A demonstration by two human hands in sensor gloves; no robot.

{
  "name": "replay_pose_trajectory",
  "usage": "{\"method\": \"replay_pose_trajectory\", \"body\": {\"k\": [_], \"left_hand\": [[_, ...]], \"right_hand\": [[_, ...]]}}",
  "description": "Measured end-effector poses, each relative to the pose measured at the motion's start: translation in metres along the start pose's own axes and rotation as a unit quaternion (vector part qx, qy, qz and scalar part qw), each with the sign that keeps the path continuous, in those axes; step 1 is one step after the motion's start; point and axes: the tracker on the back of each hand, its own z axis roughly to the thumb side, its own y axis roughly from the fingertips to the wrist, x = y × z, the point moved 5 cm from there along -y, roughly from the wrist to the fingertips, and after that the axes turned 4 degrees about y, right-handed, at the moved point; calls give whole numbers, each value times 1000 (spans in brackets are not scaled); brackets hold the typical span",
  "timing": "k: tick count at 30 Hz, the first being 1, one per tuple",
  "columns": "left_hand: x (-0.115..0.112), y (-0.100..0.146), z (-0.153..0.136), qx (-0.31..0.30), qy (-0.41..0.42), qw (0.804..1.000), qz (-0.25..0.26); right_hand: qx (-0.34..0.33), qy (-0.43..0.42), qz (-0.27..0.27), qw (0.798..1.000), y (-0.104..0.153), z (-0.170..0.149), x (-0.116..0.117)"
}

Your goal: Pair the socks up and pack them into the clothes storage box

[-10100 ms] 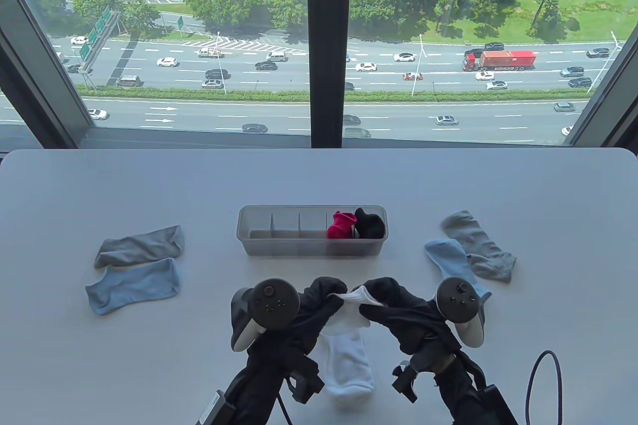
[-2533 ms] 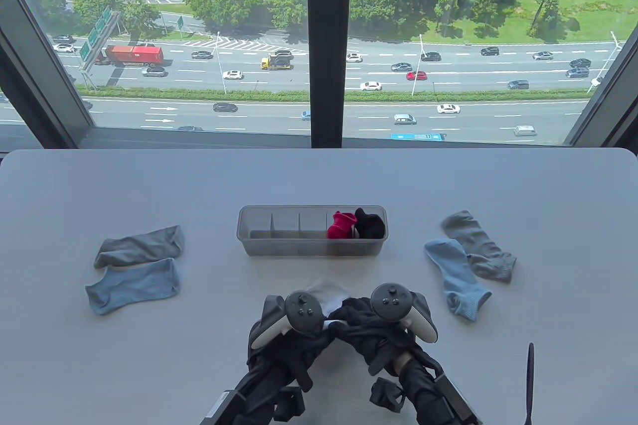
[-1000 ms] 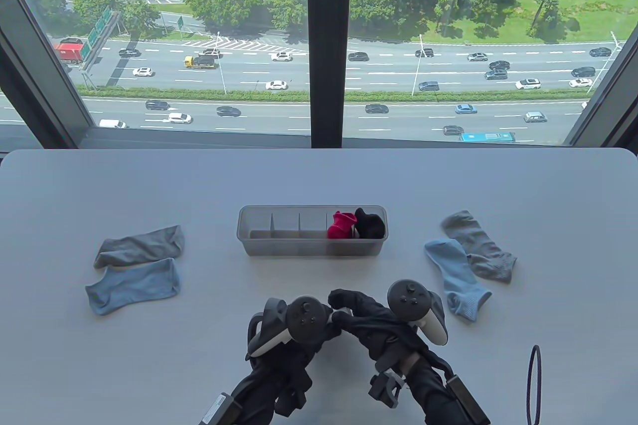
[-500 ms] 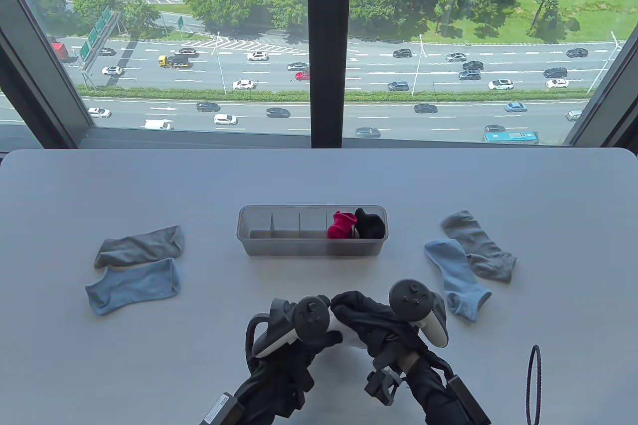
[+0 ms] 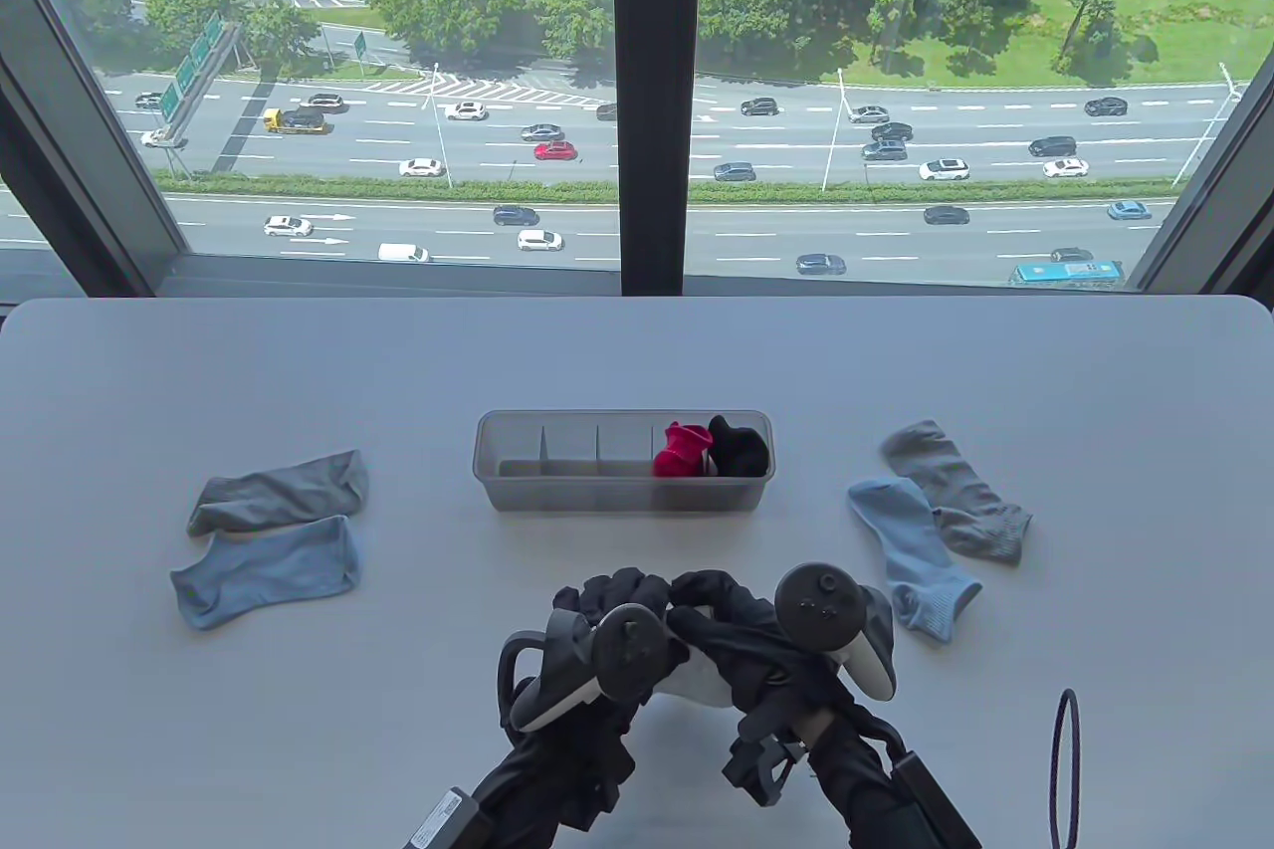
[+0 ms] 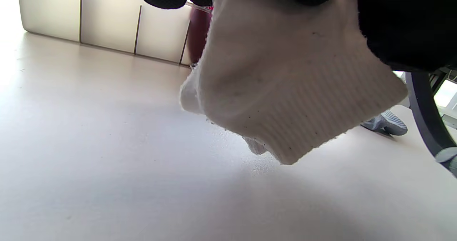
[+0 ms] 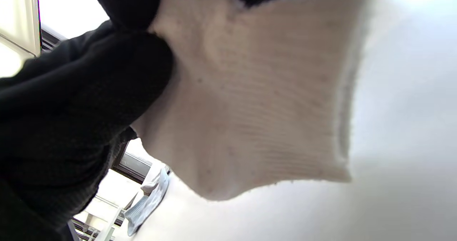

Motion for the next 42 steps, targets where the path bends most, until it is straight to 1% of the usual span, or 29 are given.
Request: {"method": "replay_pose_trajectory", "body": {"k": [1, 3, 4, 6, 7, 10, 13, 15, 16, 17, 19, 20, 22, 24, 25, 27, 28, 29, 30, 32, 33, 34, 35, 37, 38, 39, 41, 42], "left_hand": [[-2, 0, -1, 1, 0, 1000, -11], [-3, -2, -4, 17, -7, 1000, -7], [-2, -2, -5, 25, -10, 1000, -5], [3, -1, -8, 38, -14, 999, 17], [4, -2, -10, 41, -12, 999, 17], [3, -3, -17, 41, 10, 999, -14], [5, 0, -19, 37, 18, 999, 4], [8, 2, -15, 41, 2, 999, 13], [11, 3, -12, 36, -2, 999, 33], [13, 4, -7, 21, -1, 999, 48], [13, 4, 2, -2, -5, 999, 52], [12, 4, 4, -5, -10, 999, 46], [8, 2, 4, -3, -16, 999, 28], [4, 0, -1, 3, -13, 1000, 17], [4, -1, -4, 0, 0, 1000, 9], [1, -1, -9, 6, 11, 1000, -27], [-2, -2, -10, 15, 3, 999, -45], [-6, -2, -11, 26, -11, 997, -75], [-7, -2, -10, 32, -21, 996, -77], [-1, -3, -7, 28, -34, 998, -40], [-1, -4, -7, 28, -36, 998, -49], [0, -3, -7, 30, -36, 998, -41], [2, -3, -9, 31, -36, 998, -30], [4, -2, -14, 35, -21, 998, -37], [2, -2, -17, 34, -6, 998, -43], [4, 0, -20, 41, -9, 999, -30], [7, 1, -20, 47, -16, 999, -14], [12, 2, -17, 46, -21, 999, 11]], "right_hand": [[3, -26, -2, 1000, 0, 0, 0], [1, -51, 9, 999, 0, 1, 3], [-1, -48, 14, 999, 0, 2, 6], [-6, -30, 33, 999, -1, 4, 11], [-12, -25, 47, 998, -1, 5, 13], [-42, -11, 79, 996, 0, 13, 19], [-30, 14, 41, 999, 0, 14, 12], [-17, 24, 30, 999, 0, 10, 10], [-9, 24, 22, 999, 1, 6, 10], [-3, 8, 21, 1000, 0, 3, 10], [7, -32, 19, 999, 0, 0, 8], [12, -41, 14, 999, 1, -2, 7], [3, -45, 23, 999, 1, -4, 7], [-8, -76, 67, 995, -1, -2, 14], [-9, -68, 84, 994, -1, -1, 17], [-8, -22, 60, 998, -1, 1, 16], [-8, -17, 64, 998, -2, 3, 18], [-4, -20, 62, 998, -2, 2, 19], [1, -25, 62, 998, -2, 1, 21], [2, -35, 70, 997, -2, -2, 23], [2, -44, 70, 997, -1, -3, 22], [-2, -44, 74, 996, -1, -2, 22], [-14, -36, 86, 996, -1, 1, 23], [-31, -24, 122, 992, -1, 5, 28], [-29, -11, 104, 994, -1, 6, 25], [-22, -5, 79, 997, -2, 6, 21], [-7, 8, 56, 998, -2, 4, 18], [0, 8, 43, 999, -1, 0, 16]]}}
